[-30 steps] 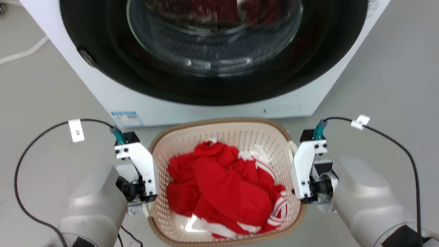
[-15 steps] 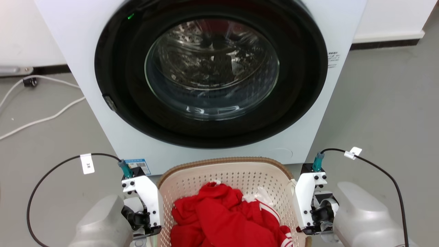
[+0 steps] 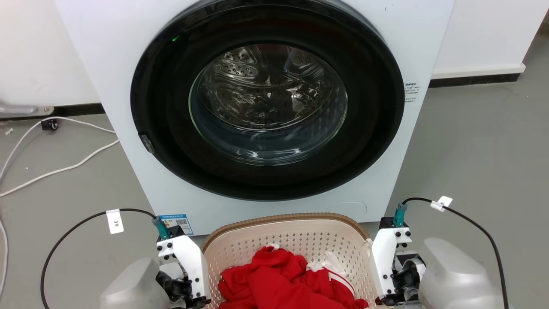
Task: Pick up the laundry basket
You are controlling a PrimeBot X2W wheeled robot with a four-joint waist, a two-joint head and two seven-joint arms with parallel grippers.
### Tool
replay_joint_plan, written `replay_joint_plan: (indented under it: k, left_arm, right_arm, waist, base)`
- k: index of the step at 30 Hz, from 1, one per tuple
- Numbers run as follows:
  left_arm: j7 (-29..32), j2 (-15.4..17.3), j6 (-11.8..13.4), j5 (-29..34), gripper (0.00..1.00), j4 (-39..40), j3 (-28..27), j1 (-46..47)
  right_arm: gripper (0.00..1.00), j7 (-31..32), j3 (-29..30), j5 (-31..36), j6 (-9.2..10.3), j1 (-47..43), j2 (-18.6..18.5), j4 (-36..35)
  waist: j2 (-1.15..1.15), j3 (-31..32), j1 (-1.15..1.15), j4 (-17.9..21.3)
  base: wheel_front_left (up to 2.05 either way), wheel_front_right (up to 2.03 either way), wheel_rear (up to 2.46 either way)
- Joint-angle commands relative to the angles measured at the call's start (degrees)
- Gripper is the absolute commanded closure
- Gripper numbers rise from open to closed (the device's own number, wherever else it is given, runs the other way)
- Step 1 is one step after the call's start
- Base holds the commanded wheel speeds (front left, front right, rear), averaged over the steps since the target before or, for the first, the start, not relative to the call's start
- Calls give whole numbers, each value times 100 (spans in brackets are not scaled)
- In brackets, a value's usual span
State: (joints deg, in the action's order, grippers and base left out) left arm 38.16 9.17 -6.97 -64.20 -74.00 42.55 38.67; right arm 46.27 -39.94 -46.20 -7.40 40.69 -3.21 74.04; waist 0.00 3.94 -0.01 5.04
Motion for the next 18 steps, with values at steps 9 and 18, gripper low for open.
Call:
replay_joint_plan:
  k: [9, 18]
  left_arm:
    - [-29, -120, -27, -87, 100, 50, -38, -105]
    - [-35, -137, -23, -116, 100, 47, -32, -108]
  right_arm:
    - [100, 18, -31, -8, -16, -124, 70, -35]
    - [100, -15, -58, -24, -16, -101, 74, -35]
  waist:
    - [0, 89, 1, -36]
    - [0, 91, 1, -36]
  base:
    - [0, 0, 0]
    - [0, 0, 0]
